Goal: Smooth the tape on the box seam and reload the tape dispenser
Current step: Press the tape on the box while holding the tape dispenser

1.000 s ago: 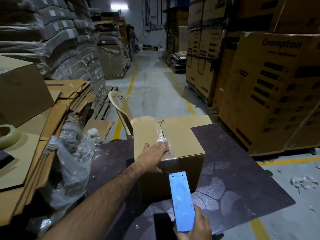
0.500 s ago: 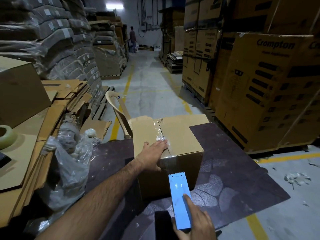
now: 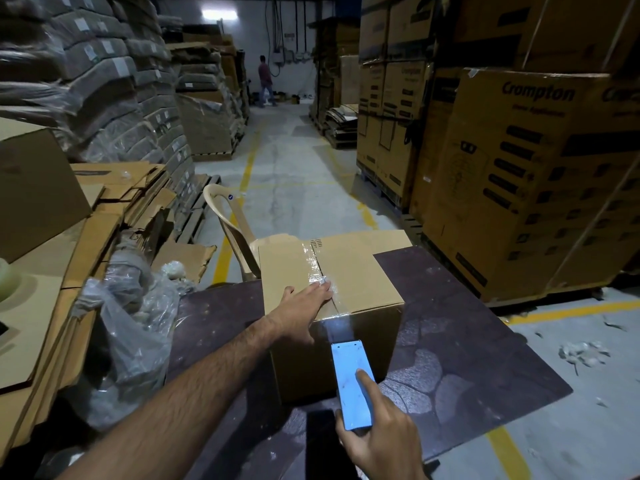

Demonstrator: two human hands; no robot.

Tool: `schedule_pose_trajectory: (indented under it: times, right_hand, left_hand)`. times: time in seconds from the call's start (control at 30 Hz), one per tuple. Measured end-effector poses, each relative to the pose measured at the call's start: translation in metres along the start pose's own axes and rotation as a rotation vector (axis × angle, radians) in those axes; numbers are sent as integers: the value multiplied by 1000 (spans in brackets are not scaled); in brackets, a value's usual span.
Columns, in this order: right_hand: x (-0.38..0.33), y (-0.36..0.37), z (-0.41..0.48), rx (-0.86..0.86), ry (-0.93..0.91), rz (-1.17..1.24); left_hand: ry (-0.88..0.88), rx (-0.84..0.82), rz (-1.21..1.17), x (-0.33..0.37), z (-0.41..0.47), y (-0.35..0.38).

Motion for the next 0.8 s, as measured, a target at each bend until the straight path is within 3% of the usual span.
schedule_pose_trajectory:
  times: [0.8]
  right_hand:
    - [-13, -2, 18, 212, 127, 351]
  left_hand:
    - [-11, -12, 13, 4, -4, -2]
Point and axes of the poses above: each hand's wrist, its own z-axis towards the middle knuckle, its own y-axis out of the palm, x = y × z, the point moved 2 cm from there along z, towards the middle knuckle, and after that the axes turned 13 degrees about -x, right-handed, at the moved point
